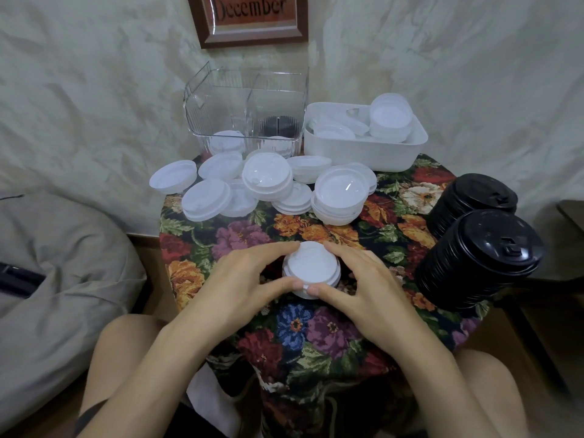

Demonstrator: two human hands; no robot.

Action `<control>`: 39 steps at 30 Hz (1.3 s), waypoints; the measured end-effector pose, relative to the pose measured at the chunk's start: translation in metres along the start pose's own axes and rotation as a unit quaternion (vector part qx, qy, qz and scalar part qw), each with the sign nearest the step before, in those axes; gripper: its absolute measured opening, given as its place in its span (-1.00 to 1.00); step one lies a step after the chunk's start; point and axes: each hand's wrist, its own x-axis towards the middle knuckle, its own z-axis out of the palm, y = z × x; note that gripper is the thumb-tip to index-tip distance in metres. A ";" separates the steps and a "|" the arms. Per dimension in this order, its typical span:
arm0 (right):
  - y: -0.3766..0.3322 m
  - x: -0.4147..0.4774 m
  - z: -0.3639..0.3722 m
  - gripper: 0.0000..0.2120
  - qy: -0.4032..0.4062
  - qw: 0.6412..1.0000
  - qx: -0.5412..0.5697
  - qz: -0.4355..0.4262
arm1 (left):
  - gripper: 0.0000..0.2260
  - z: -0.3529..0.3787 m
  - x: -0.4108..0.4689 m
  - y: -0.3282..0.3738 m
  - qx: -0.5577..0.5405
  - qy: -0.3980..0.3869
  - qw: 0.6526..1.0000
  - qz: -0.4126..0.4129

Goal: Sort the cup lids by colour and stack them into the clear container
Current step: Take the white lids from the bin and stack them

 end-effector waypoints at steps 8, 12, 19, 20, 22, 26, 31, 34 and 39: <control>-0.003 -0.003 -0.001 -0.25 -0.008 1.000 -0.023 0.015 | -0.44 -0.001 0.001 -0.001 0.000 -0.011 1.000 0.005; -0.005 -0.007 0.001 -0.25 0.009 1.000 -0.029 0.000 | -0.62 -0.007 0.008 -0.002 -0.034 0.001 0.999 0.009; 0.003 -0.001 -0.006 -0.36 0.049 0.998 -0.047 0.008 | -0.76 -0.001 0.039 0.002 -0.051 0.041 0.998 0.010; 0.004 0.000 -0.007 -0.37 0.049 0.998 -0.046 0.010 | -0.78 0.000 0.043 0.001 -0.047 0.054 0.997 0.006; 0.007 0.000 -0.006 -0.38 0.046 0.998 -0.041 0.008 | -0.81 0.001 0.052 -0.002 -0.021 0.093 0.995 0.010; 0.009 -0.002 -0.003 -0.39 0.052 0.998 -0.026 0.006 | -0.78 -0.002 0.070 -0.013 0.109 0.207 0.971 0.056; 0.010 -0.002 -0.001 -0.41 0.059 0.998 -0.030 0.004 | -0.44 -0.009 0.100 -0.026 0.200 0.158 0.967 -0.024; 0.011 -0.002 -0.001 -0.41 0.059 0.998 -0.031 0.005 | -0.50 -0.008 0.106 -0.030 0.201 0.137 0.969 -0.042; 0.011 -0.001 -0.001 -0.40 0.059 0.998 -0.030 0.008 | -0.59 -0.004 0.089 -0.029 0.147 0.137 0.979 0.029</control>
